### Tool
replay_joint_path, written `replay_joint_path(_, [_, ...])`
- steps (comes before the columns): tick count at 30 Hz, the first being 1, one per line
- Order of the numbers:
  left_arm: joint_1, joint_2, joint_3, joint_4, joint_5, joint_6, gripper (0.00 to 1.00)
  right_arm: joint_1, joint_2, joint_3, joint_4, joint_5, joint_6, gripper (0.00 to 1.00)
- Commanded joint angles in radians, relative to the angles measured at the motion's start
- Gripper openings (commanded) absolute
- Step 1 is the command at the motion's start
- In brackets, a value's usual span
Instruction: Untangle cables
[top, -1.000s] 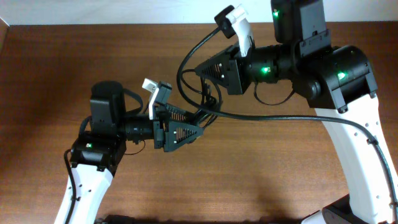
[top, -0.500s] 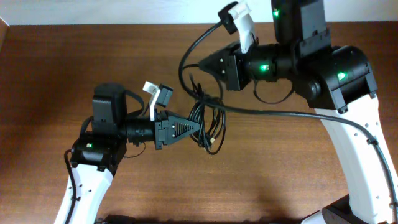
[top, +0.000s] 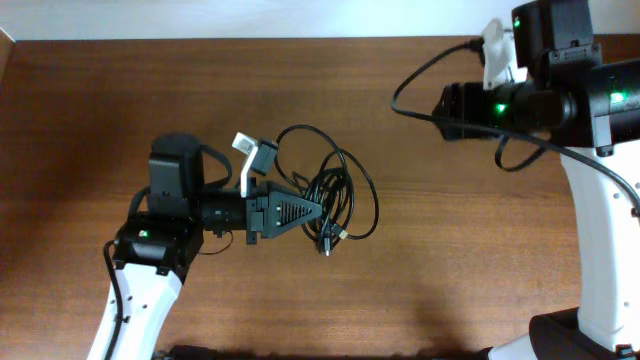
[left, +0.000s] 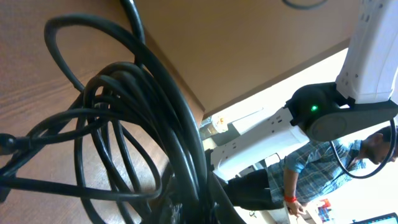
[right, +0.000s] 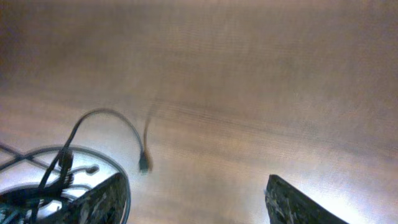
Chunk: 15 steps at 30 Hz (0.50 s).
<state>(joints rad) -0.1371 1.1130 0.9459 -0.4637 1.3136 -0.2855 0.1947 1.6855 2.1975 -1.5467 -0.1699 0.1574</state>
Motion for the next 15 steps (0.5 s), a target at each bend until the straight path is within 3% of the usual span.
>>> replay_joint_path(1, [0.0,-0.003,0.004,0.067,0.035,-0.075,0.07,-0.005,0.006,0.013,-0.052,-0.29,-0.124,0.71])
replay_joint_path(2, [0.0,-0.007,0.004,0.118,0.037,-0.129,0.07,-0.003,0.006,0.013,-0.065,-0.434,-0.217,0.71])
replay_joint_path(4, [0.0,-0.01,0.004,0.182,0.037,-0.212,0.07,0.018,0.006,0.013,-0.089,-0.541,-0.325,0.71])
replay_joint_path(10, [-0.004,-0.014,0.004,0.299,0.033,-0.351,0.08,0.181,0.009,0.013,0.004,-0.499,-0.34,0.67])
replay_joint_path(14, [-0.093,-0.015,0.004,0.409,0.033,-0.391,0.08,0.187,0.065,0.011,0.017,-0.499,-0.326,0.54])
replay_joint_path(15, [-0.106,-0.015,0.004,0.448,0.033,-0.404,0.08,0.187,0.08,0.011,0.017,-0.5,-0.309,0.36])
